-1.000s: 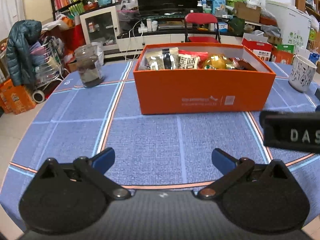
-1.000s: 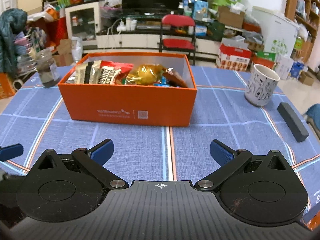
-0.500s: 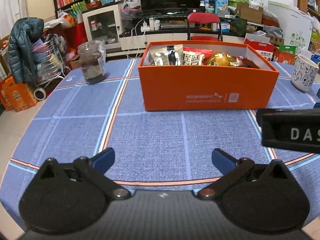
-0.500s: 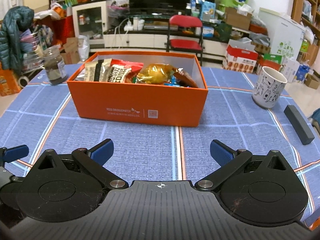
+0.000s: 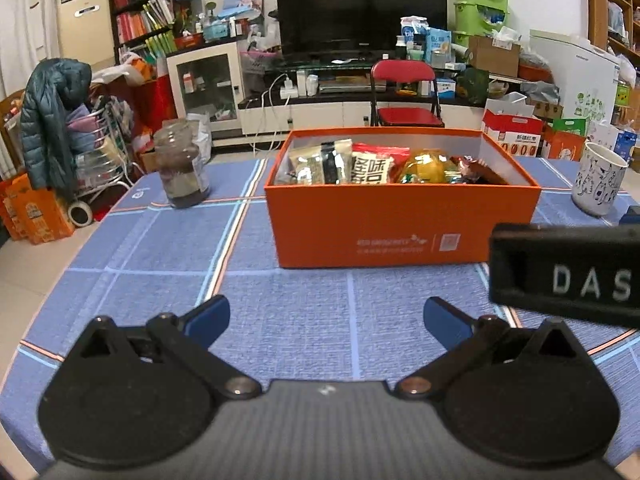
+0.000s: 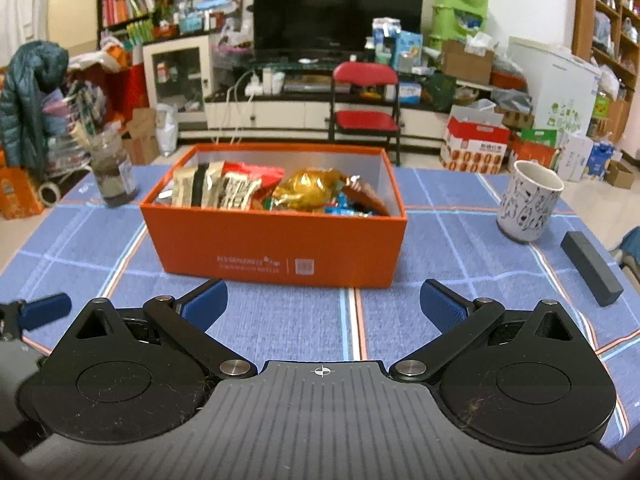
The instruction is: Organize snacks
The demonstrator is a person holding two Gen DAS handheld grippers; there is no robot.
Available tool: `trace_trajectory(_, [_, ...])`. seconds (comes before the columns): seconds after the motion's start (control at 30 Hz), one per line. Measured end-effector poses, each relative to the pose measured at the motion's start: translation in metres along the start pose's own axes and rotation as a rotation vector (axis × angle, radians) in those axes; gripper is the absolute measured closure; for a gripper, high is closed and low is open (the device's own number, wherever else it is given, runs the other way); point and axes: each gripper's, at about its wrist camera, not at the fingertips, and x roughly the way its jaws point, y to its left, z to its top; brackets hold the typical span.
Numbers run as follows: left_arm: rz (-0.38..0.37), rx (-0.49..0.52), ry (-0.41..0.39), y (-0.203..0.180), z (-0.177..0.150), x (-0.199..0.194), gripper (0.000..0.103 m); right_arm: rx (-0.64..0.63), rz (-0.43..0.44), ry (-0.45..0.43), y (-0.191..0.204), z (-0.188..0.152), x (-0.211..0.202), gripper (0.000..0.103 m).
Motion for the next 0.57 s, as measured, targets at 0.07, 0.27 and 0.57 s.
trace_trajectory(0.07, [-0.007,0.004,0.001,-0.003,0.0,0.0,0.001,0.004,0.001,-0.001,0.0,0.001,0.0,0.008])
trace_trajectory(0.27, [-0.015,0.01,0.003,-0.008,-0.002,-0.001,0.001,0.001,0.006,0.002,0.0,-0.001,0.001,0.008])
trace_trajectory(0.57, [0.005,0.039,0.017,-0.012,-0.005,-0.001,0.001,0.002,0.013,0.001,-0.001,-0.003,0.001,0.008])
